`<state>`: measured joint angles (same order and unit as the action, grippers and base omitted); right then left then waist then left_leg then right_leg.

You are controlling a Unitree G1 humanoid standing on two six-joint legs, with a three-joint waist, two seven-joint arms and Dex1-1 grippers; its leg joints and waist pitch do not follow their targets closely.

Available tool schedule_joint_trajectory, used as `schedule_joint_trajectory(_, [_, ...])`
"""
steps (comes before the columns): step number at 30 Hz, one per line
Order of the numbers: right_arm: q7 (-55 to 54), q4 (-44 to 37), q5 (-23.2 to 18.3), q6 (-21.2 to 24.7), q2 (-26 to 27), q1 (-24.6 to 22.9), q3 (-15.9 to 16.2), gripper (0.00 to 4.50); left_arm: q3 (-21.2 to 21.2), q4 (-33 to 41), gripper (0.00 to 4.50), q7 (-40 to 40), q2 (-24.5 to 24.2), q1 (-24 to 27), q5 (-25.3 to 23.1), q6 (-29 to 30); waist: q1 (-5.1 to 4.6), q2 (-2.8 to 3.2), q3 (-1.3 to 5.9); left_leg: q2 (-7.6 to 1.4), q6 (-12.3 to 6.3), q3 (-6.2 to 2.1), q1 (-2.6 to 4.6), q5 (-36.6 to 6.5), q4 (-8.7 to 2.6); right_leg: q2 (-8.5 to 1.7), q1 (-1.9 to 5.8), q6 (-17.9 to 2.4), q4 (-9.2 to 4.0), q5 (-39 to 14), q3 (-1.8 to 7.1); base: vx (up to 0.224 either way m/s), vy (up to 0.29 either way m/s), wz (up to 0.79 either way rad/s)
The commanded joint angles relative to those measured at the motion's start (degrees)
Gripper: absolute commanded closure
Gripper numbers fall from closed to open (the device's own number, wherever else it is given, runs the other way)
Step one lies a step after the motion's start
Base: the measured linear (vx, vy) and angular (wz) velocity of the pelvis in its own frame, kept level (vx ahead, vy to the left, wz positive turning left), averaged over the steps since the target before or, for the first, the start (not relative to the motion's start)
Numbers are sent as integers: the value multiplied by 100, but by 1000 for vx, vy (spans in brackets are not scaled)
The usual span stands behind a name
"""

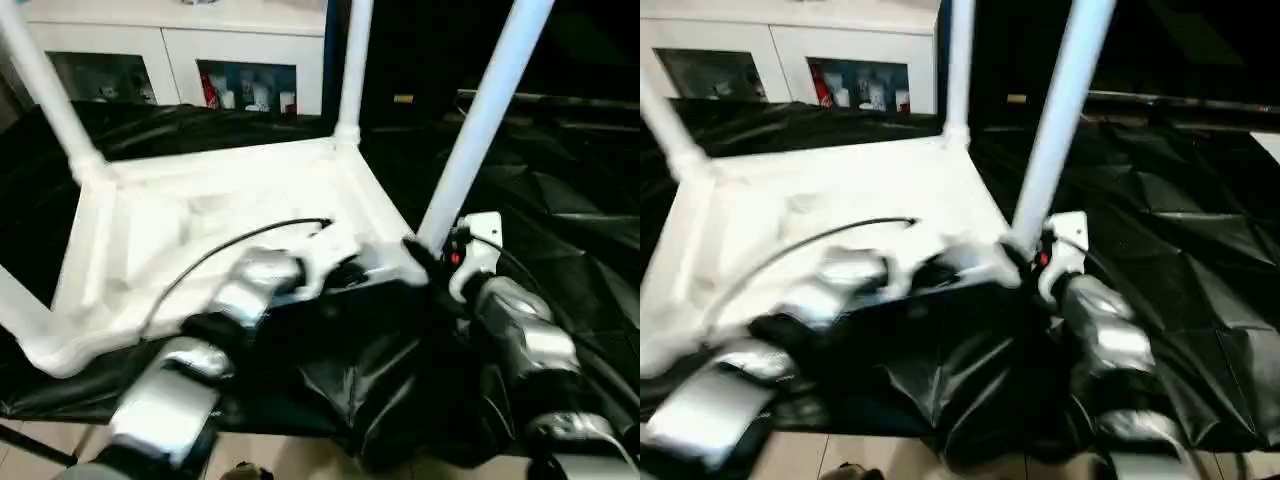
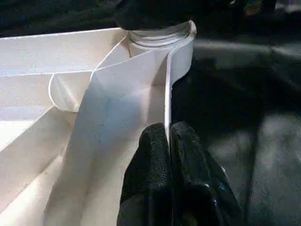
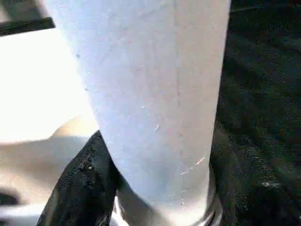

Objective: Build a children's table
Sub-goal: Rotate leg to tighten

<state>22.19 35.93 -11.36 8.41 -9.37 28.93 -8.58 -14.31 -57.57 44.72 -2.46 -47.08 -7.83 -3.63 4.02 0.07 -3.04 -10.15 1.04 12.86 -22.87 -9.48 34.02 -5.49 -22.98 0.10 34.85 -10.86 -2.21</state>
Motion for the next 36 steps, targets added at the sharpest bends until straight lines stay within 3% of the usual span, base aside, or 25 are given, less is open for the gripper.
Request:
schedule_joint_trajectory(1, [-302, 401, 81, 289, 493, -12, 243, 211, 223, -118, 450, -609, 389, -270, 157, -101, -29, -78, 379, -305, -71, -214, 198, -1454, -433, -338, 155, -1116, -496, -1351, 183, 0, 0, 0])
schedule_joint_trajectory(3, [-195, 355, 129, 257, 558, 8, 337, 211, 212, -141, 450, -591, 420, -303, 147, -125, -43, -86, 382, -295, -110, -214, 197, -1456, -427, -344, 166, -1119, -501, -1353, 178, 0, 0, 0])
schedule_joint_trajectory(5, [45, 253, 199, 171, 555, 19, 476, 155, 206, -222, 450, -549, 418, -360, 119, -205, -40, -78, 376, -303, -168, -219, 194, -1466, -430, -344, 172, -1110, -505, -1335, 175, 0, 0, 0])
schedule_joint_trajectory(9, [549, 107, 313, 130, 297, 8, 752, 122, 190, -253, 450, -321, 287, -347, 116, -319, -54, -90, 366, -312, -182, -227, 190, -1563, -440, -349, 183, -1096, -518, -1479, 170, 0, 0, 0])
schedule_joint_trajectory(14, [1803, -323, 178, 329, -337, -109, 1004, 105, 83, 0, 450, 565, -108, -96, 175, -499, -39, -112, 376, -316, -386, -218, 145, -1330, -411, -356, 221, -1157, -477, -1137, 178, 0, 0, 0])
schedule_joint_trajectory(16, [2570, -568, 95, 446, -746, -212, 1119, 105, 13, 258, 450, 1314, -414, 123, 286, -631, -15, -109, 377, -335, -468, -216, 134, -1190, -395, -353, 252, -1265, -445, -945, 163, 0, 0, 0])
schedule_joint_trajectory(19, [3655, -951, -27, 555, -1339, -381, 1373, 105, -102, 702, 450, 2336, -880, 462, 478, -660, 13, -85, 389, -375, -575, -193, 149, -1057, -376, -325, 246, -1477, -368, -568, 151, 0, 0, 0])
schedule_joint_trajectory(20, [3869, -1042, -13, 504, -1471, -430, 1452, 105, -127, 796, 450, 2535, -985, 530, 515, -679, 17, -102, 388, -371, -596, -182, 158, -1064, -371, -316, 230, -1497, -374, -553, 149, 0, 0, 0])
schedule_joint_trajectory(25, [4389, -1296, -146, 658, -1762, -476, 1515, 105, -117, 1227, 450, 3114, -1341, 779, 715, -594, 75, -83, 369, -400, -336, -174, 206, -1377, -404, -337, 178, -1500, -392, -1048, 164, 0, 0, 0])
schedule_joint_trajectory(28, [4606, -1359, -155, 735, -1838, -490, 1558, 105, -117, 1417, 450, 3285, -1447, 884, 765, -539, 101, -104, 361, -400, -235, -172, 207, -1413, -419, -340, 170, -1427, -396, -1132, 178, 0, 0, 0])
schedule_joint_trajectory(34, [4712, -1411, -224, 822, -1859, -506, 1624, 142, -91, 1651, 450, 3333, -1491, 973, 824, -413, 114, -105, 376, -386, -239, -171, 197, -1267, -400, -348, 177, -1414, -377, -1012, 179, 0, 0, 0])
schedule_joint_trajectory(36, [4683, -1442, -226, 846, -1813, -538, 1643, 178, -76, 1638, 450, 3262, -1453, 956, 826, -408, 116, -103, 376, -379, -256, -168, 197, -1227, -394, -342, 175, -1412, -379, -977, 179, 0, 0, 0])
